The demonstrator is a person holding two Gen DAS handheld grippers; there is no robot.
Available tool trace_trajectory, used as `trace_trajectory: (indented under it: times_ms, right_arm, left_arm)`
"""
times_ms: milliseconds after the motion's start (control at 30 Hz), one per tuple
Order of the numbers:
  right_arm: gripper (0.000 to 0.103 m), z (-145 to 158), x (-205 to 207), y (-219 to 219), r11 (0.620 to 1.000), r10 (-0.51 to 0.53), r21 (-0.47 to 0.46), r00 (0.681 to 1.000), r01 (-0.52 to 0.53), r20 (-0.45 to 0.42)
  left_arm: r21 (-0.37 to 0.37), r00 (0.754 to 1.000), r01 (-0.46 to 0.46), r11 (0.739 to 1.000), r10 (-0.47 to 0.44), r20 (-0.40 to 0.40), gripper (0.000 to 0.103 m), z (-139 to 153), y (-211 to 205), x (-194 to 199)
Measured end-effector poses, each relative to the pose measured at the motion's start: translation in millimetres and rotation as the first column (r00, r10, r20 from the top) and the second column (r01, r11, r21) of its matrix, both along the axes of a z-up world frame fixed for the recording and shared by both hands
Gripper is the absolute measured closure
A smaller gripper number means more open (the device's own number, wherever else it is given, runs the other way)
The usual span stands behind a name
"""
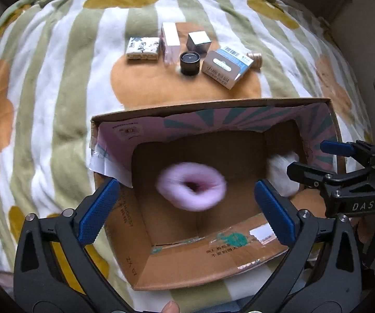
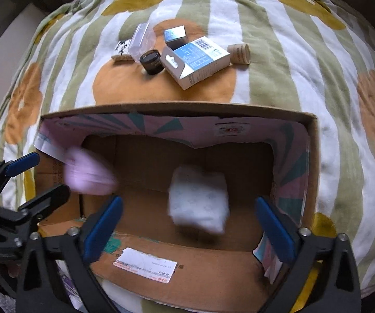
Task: Organize objects
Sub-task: 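Open both tools to drop the hair tie and sock into the box, then grasp the white printed tissue pack with the left tool while the right tool grasps the blue cube box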
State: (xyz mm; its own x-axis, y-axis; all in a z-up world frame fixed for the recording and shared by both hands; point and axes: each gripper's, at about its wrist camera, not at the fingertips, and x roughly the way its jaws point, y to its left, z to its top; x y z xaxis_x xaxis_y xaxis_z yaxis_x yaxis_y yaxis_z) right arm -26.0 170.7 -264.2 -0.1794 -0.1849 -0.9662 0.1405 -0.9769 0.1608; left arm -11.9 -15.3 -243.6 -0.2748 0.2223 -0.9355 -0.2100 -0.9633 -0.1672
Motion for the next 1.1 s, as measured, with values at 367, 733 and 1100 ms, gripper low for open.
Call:
trace_trajectory:
  times_ms: [367,733,1100]
  right_arm:
    - [0.001,16,1,-3,1.000,0.021,0.012,1.000,-0.021,-0.018]
    - [0.001,28,-9,-6,1.000,0.026,0.000,0.999,-0.026,-0.037]
    - [0.001,52,-24,-5,0.999,0.049,-0.008,0.997,-0.049,-0.064]
  left_arm:
    - [-0.005,0.999,-0.033,0.999,0.033,-0.005,0.001,13,-11,4]
    - [0.002,0.999,-0.050,0.999,0.050,-0.011,0.001,24,-17,-8]
    - [0.011,0.996,-0.070,0.997,0.071,-0.047,0.001,51,-24,-29]
